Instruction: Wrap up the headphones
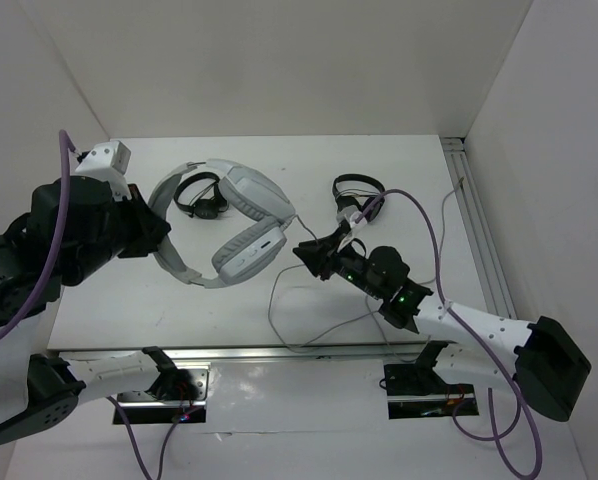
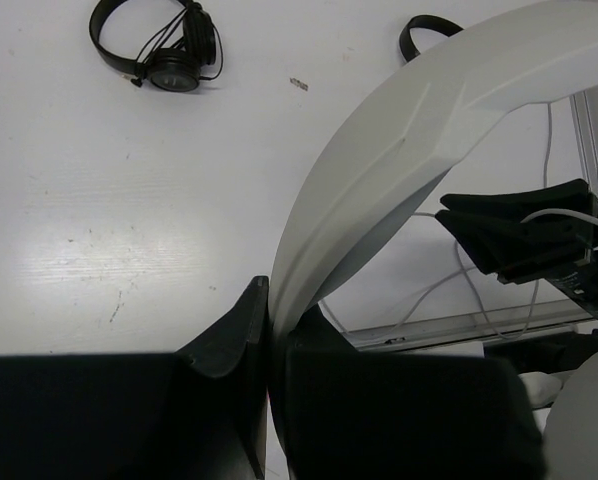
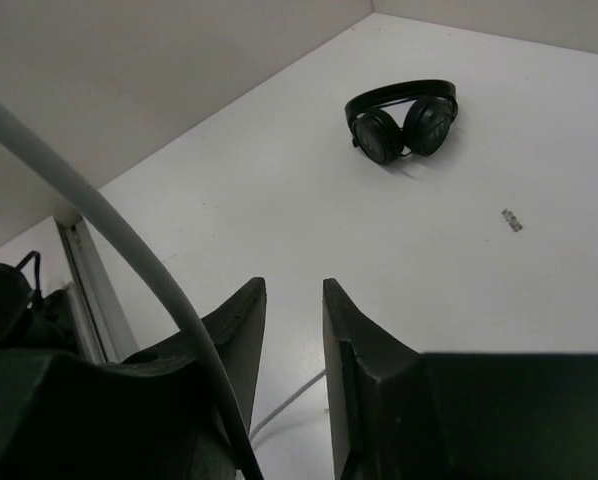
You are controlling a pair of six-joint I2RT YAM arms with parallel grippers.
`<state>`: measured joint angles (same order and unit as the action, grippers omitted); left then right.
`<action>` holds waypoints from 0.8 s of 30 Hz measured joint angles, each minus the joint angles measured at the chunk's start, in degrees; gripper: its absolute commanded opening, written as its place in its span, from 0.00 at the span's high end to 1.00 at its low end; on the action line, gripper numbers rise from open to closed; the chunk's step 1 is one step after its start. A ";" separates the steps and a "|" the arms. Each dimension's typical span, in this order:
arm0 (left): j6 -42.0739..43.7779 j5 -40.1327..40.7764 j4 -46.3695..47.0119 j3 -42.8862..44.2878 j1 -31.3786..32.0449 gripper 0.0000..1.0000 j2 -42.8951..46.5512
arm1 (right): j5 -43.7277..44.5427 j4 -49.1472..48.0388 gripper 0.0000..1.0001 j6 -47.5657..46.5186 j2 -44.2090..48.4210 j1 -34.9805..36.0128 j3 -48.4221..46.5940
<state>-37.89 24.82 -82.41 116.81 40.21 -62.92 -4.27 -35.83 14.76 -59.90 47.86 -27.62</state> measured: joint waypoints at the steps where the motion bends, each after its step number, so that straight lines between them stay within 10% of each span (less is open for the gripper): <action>1: -0.04 -0.11 0.00 0.00 0.00 1.00 0.02 | 0.68 -0.04 0.81 -0.42 -0.17 0.00 0.00; 3: -0.04 -0.61 0.00 0.00 0.00 1.00 0.02 | 2.34 -0.02 1.00 -1.14 -0.55 0.00 0.02; 24: -3.19 1.88 -3.93 3.06 -0.33 1.00 3.63 | 4.57 -4.59 1.00 2.34 -8.83 -8.87 -0.63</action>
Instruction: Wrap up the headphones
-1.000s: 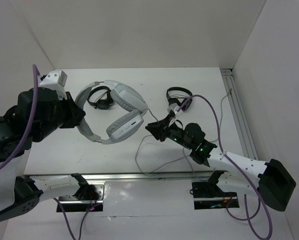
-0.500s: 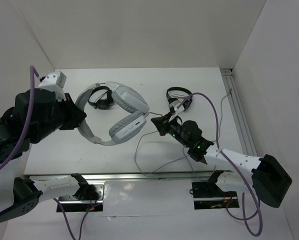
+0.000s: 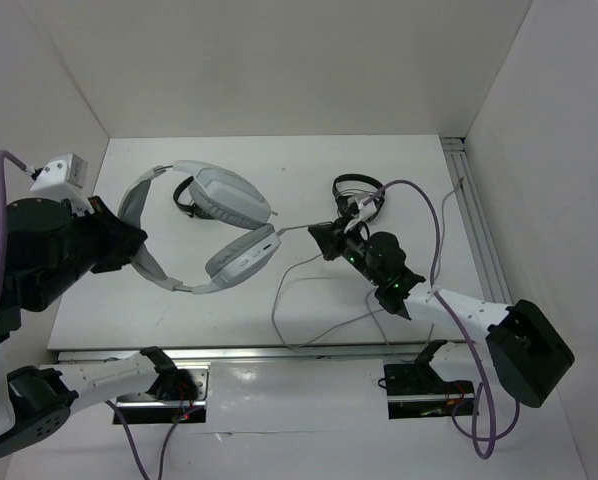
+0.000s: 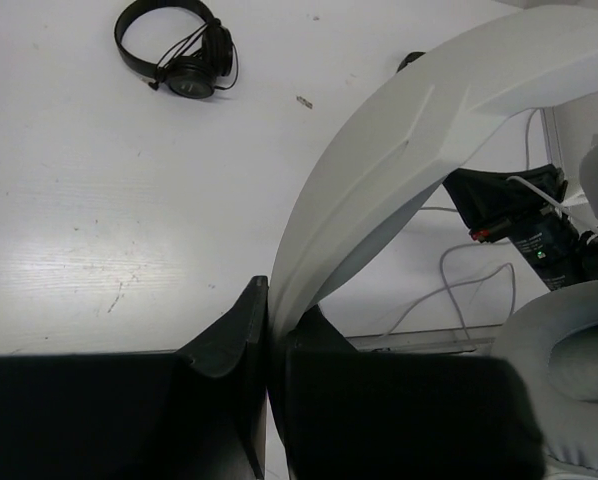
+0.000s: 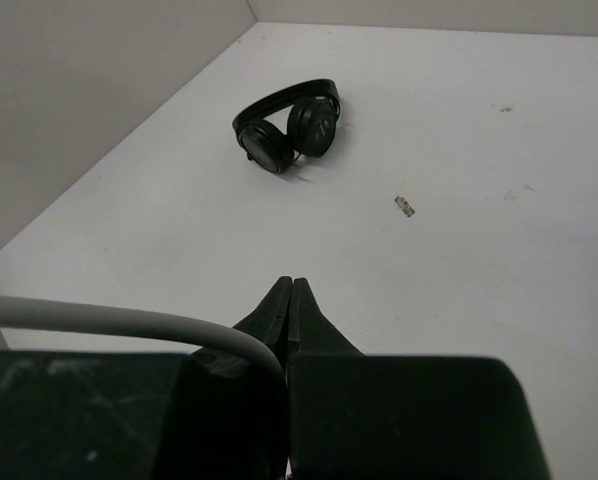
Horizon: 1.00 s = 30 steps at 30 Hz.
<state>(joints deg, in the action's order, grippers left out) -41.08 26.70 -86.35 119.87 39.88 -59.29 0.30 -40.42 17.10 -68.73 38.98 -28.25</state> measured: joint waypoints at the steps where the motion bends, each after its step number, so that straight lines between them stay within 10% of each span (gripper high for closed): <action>1: -0.42 -0.02 0.72 -1.01 0.00 1.00 0.48 | -0.13 -0.31 1.00 0.22 0.13 0.00 0.07; 15: -4.20 -12.17 14.95 -16.68 0.00 1.00 3.41 | -2.71 1.62 0.91 1.40 -7.37 -0.42 -7.76; 23: -10.23 -16.52 29.29 -29.68 0.00 1.00 9.29 | -5.68 -1.36 0.69 6.64 -17.00 3.85 -12.33; 27: -15.10 -17.22 37.05 -35.39 0.00 1.00 9.84 | -5.38 -2.08 1.00 7.58 -20.06 8.20 -15.50; 30: -19.54 -16.81 41.70 -39.56 0.00 1.00 9.66 | -4.74 -2.12 1.00 8.35 -21.46 9.79 -17.64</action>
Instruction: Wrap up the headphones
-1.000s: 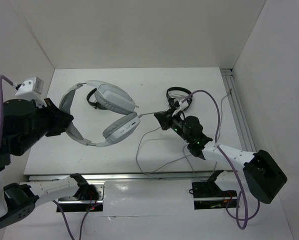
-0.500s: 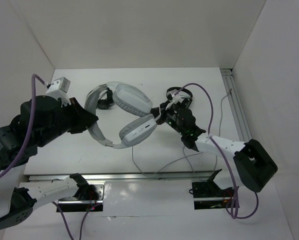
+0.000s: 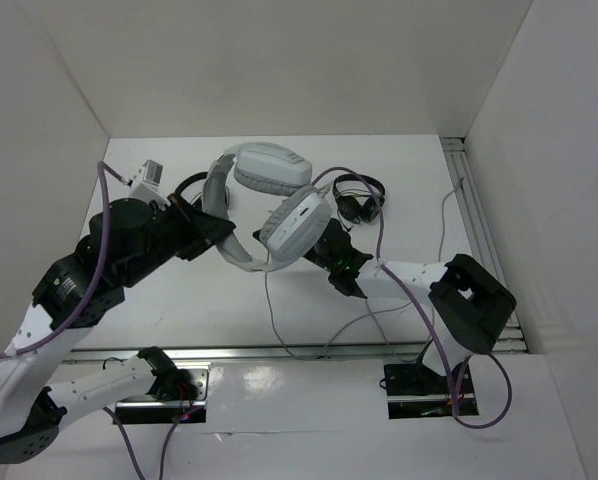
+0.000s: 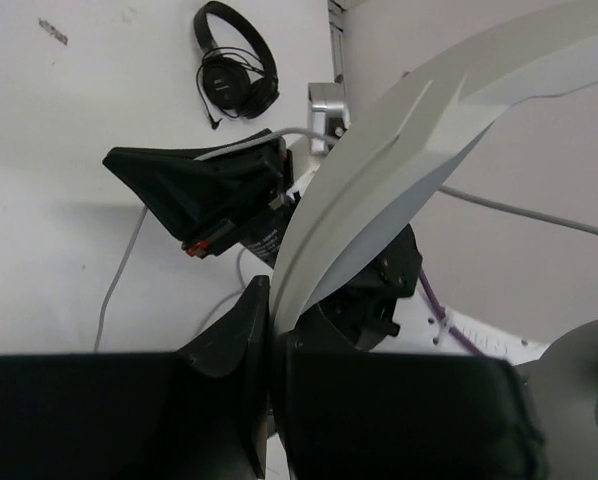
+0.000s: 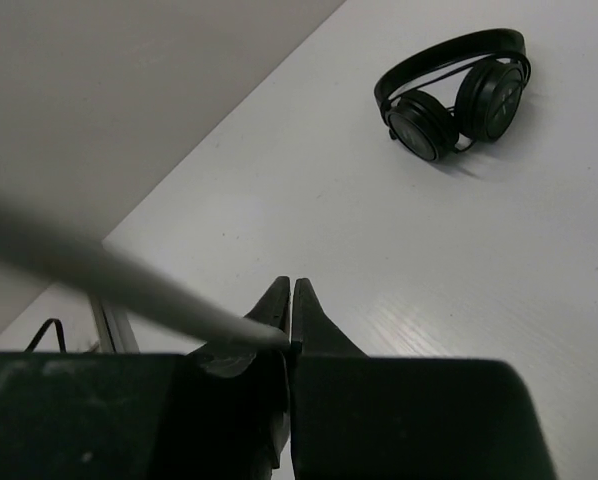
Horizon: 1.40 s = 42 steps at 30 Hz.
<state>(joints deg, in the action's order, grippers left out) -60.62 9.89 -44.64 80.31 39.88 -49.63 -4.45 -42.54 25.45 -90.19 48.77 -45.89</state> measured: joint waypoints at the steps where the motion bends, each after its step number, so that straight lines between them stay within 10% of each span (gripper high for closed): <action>1: -1.40 0.76 1.29 -1.44 0.04 1.00 -0.11 | 0.50 0.15 1.00 0.07 -0.31 0.55 -0.61; 28: -11.87 41.99 -7.37 -1.49 -1.16 1.00 -11.69 | 6.03 9.84 1.00 -7.65 19.56 24.79 3.67; 42: -9.16 44.65 -23.91 7.52 -4.11 1.00 -23.32 | 14.05 40.70 0.98 -22.53 18.67 27.78 -13.66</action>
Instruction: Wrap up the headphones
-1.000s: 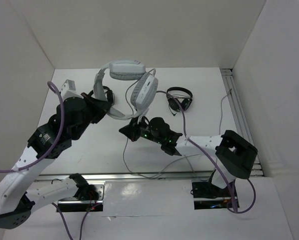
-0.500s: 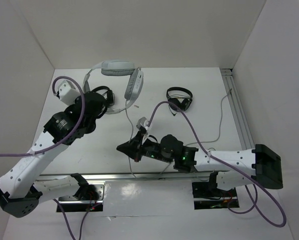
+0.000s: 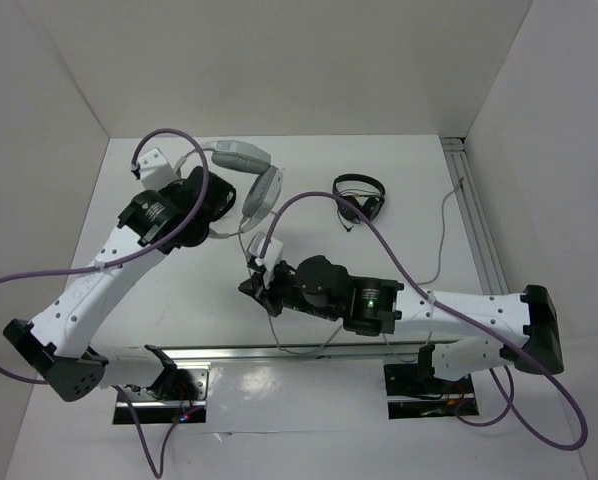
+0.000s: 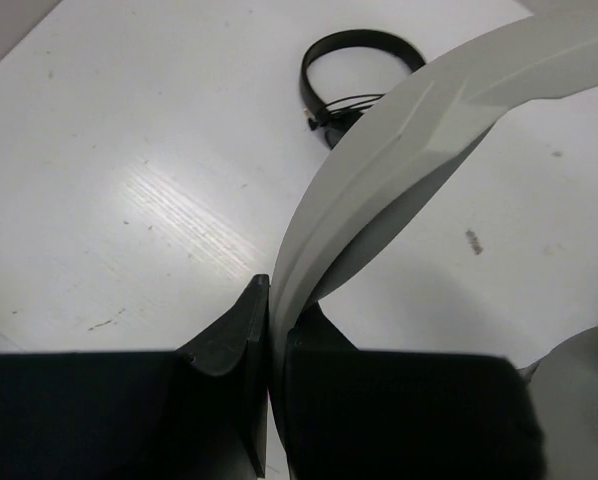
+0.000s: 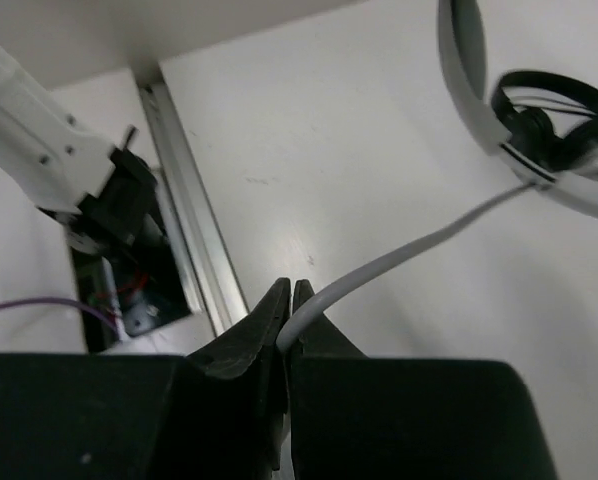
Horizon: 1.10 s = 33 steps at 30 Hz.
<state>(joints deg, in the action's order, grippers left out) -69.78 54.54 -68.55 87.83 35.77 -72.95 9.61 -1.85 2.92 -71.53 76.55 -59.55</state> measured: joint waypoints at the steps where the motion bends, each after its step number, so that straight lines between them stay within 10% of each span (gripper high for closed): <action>1: 0.87 -0.35 -0.87 0.31 -0.31 1.00 -0.72 | 0.59 2.51 0.98 -1.38 -0.15 0.11 -1.38; 10: 17.33 -8.09 4.20 -5.29 -2.91 1.00 -3.80 | 29.42 20.74 1.00 -11.91 -6.54 6.43 -11.54; 17: 27.63 -20.57 13.51 -16.44 -2.71 1.00 -3.76 | 50.64 13.60 0.87 -24.02 -8.07 7.17 -6.82; 33: 36.52 -26.16 19.61 -22.03 5.20 1.00 4.28 | 40.92 4.44 0.75 -28.13 -1.18 -11.74 -10.51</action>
<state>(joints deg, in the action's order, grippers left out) -33.26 28.38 -48.95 65.80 40.97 -68.66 50.52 2.59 -25.21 -72.71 64.82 -70.06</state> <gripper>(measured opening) 0.145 0.261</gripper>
